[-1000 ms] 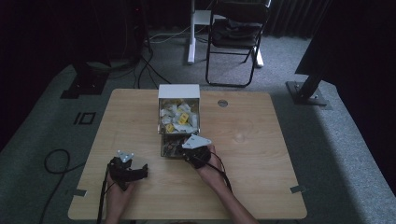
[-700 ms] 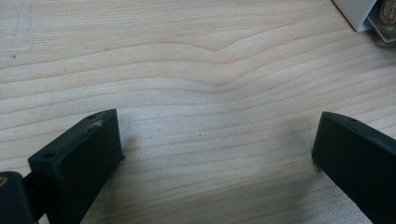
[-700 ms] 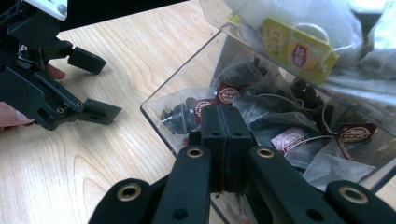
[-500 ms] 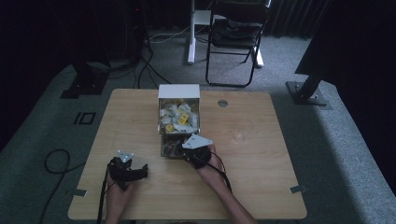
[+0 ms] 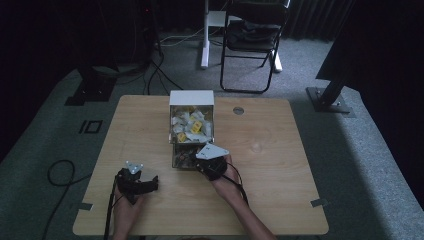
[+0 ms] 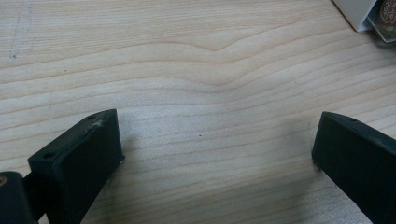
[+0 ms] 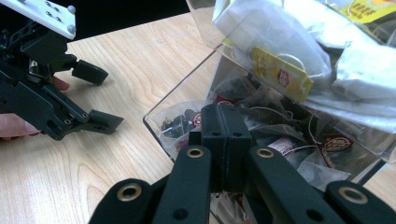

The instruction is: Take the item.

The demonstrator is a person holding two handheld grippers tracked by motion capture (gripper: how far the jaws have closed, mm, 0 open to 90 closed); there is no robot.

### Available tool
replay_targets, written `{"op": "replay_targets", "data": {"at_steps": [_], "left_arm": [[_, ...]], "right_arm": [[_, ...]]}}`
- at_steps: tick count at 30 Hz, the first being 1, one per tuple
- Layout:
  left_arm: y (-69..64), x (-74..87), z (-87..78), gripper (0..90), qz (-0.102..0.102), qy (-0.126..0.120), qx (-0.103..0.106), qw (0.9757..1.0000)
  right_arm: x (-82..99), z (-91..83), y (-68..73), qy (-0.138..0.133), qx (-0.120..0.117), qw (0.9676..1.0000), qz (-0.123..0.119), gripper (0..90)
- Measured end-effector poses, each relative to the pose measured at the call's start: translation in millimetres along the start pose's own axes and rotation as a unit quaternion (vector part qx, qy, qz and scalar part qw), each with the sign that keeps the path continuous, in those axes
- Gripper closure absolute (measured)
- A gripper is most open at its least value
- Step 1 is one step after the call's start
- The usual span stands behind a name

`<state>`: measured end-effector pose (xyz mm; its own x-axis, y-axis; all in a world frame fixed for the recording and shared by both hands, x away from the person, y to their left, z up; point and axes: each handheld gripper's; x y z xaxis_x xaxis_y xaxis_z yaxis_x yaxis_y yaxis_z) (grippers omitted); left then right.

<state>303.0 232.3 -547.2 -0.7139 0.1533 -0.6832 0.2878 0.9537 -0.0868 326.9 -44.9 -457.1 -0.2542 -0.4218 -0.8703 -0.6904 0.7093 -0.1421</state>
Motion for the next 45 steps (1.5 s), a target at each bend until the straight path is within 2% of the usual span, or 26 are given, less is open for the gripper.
{"op": "replay_targets", "data": {"at_steps": [16,45], "left_arm": [[0.0,0.0,0.0,2.1,0.0,0.0,0.0,1.0],[0.0,0.0,0.0,2.1,0.0,0.0,0.0,1.0]], "right_arm": [[-5.5,-9.4,-1.1,-0.011,-0.003,0.9999,-0.001,90.0],[-3.4,-23.6,-9.3,-0.015,0.013,0.9998,0.001,90.0]]}}
Point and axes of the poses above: each handheld gripper's, and its own axes: z roughly forward along the jaws, x roughly out of its underside, y roughly to its left, and after that the axes turned 8 degrees about x, right-handed
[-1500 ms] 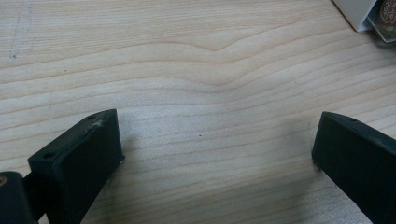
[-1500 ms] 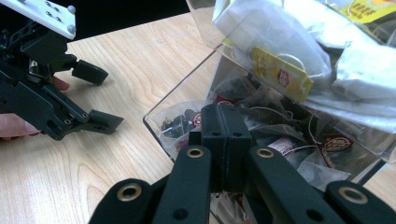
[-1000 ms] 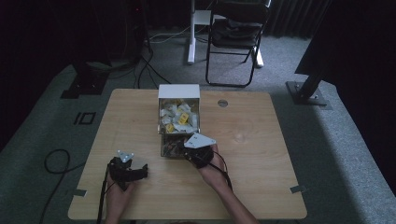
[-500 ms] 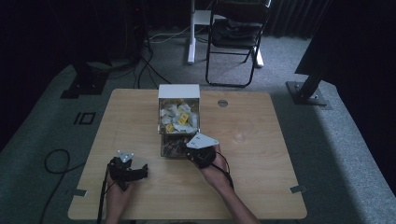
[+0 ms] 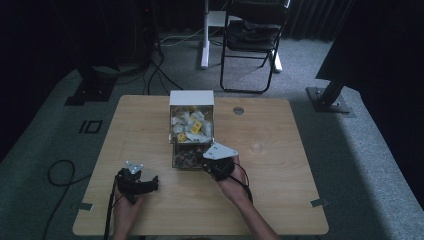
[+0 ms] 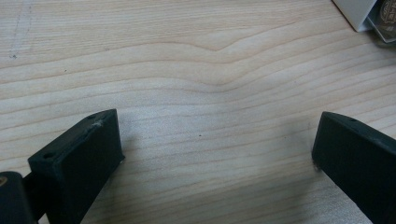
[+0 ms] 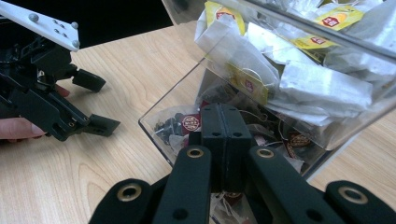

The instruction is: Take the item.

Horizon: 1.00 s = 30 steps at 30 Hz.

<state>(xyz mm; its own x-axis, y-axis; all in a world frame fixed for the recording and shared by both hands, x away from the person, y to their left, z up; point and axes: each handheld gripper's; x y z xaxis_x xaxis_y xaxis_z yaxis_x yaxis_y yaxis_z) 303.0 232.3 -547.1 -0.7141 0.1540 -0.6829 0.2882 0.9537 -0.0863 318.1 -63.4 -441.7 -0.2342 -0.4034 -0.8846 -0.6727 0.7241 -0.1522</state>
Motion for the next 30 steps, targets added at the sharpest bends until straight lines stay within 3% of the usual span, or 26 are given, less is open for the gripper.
{"op": "replay_targets", "data": {"at_steps": [30], "left_arm": [[0.0,0.0,0.0,2.1,0.0,0.0,0.0,1.0]], "right_arm": [[5.8,-18.1,-16.4,-0.004,0.026,0.9996,0.006,90.0]]}}
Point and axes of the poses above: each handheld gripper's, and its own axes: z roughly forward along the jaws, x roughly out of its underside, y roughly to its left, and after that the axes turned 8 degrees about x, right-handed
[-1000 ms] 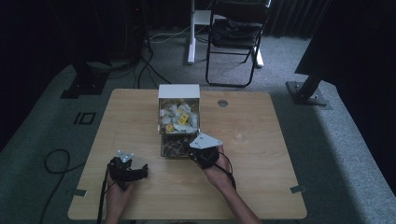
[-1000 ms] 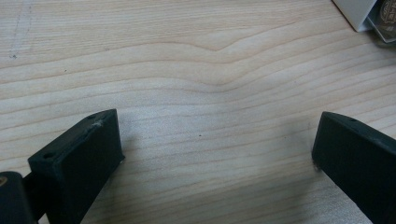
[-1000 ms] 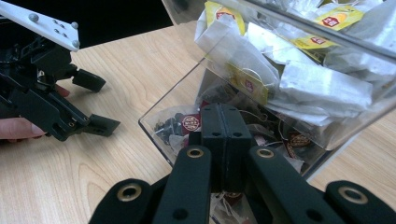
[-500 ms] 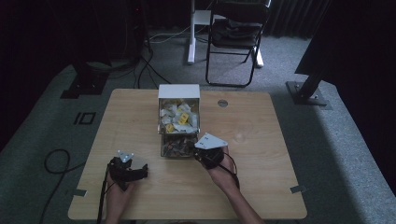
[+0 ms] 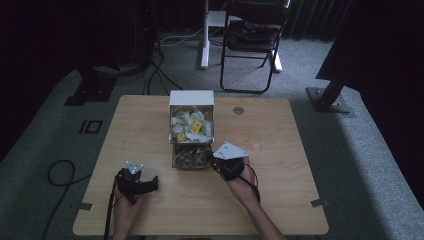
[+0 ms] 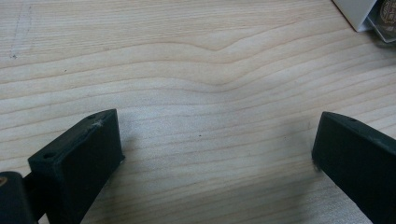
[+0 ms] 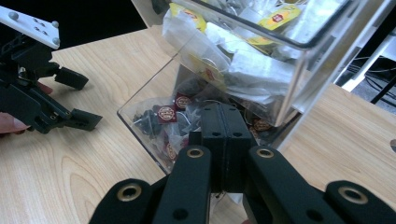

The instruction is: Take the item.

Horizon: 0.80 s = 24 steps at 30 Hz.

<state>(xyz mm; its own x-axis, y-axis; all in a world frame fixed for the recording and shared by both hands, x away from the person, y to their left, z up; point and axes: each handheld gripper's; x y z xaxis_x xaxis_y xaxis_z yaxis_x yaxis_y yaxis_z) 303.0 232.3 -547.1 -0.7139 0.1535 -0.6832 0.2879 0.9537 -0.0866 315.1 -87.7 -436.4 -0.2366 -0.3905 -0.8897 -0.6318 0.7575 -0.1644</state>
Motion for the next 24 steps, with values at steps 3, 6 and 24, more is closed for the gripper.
{"op": "replay_targets", "data": {"at_steps": [3,6,24], "left_arm": [[0.0,0.0,0.0,2.1,0.0,0.0,0.0,1.0],[0.0,0.0,0.0,2.1,0.0,0.0,0.0,1.0],[0.0,0.0,0.0,2.1,0.0,0.0,0.0,1.0]], "right_arm": [[1.0,-1.8,-2.6,0.0,0.003,1.0,0.0,90.0],[1.9,-3.5,-5.4,-0.001,0.007,1.0,0.005,90.0],[3.3,-8.8,-16.7,0.002,0.019,0.9998,0.008,90.0]]}}
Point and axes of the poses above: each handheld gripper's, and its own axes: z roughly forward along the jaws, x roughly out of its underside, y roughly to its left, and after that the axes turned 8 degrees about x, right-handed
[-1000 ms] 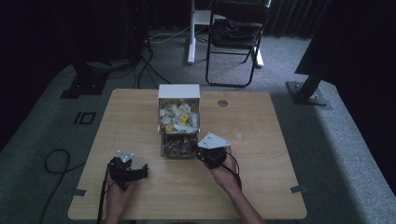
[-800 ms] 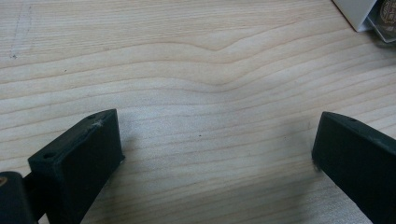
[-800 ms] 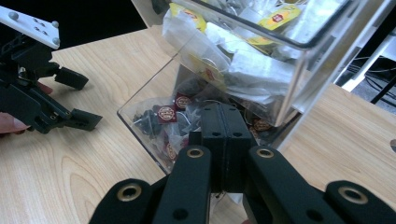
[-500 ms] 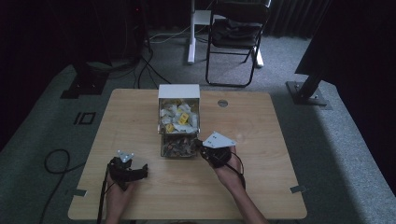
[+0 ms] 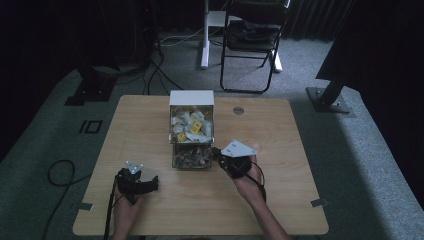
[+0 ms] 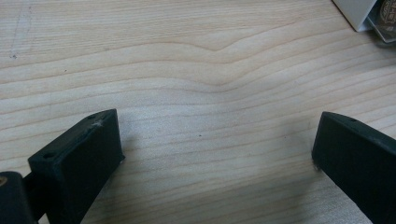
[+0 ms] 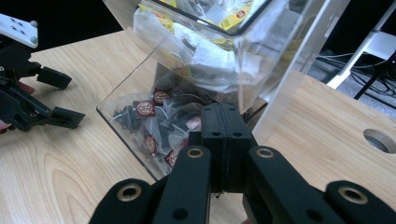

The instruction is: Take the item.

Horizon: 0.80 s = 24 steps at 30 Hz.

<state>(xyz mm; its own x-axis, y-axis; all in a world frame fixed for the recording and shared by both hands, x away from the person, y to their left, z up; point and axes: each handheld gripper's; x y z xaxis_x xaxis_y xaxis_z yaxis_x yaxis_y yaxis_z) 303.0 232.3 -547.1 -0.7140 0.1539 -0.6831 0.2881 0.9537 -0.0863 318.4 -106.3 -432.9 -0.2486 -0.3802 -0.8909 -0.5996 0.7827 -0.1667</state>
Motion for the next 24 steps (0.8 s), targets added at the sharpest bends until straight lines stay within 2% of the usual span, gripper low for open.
{"op": "replay_targets", "data": {"at_steps": [24], "left_arm": [[0.0,0.0,0.0,2.1,0.0,0.0,0.0,1.0]], "right_arm": [[9.4,-3.9,-21.2,0.009,0.021,0.9996,0.015,90.0]]}}
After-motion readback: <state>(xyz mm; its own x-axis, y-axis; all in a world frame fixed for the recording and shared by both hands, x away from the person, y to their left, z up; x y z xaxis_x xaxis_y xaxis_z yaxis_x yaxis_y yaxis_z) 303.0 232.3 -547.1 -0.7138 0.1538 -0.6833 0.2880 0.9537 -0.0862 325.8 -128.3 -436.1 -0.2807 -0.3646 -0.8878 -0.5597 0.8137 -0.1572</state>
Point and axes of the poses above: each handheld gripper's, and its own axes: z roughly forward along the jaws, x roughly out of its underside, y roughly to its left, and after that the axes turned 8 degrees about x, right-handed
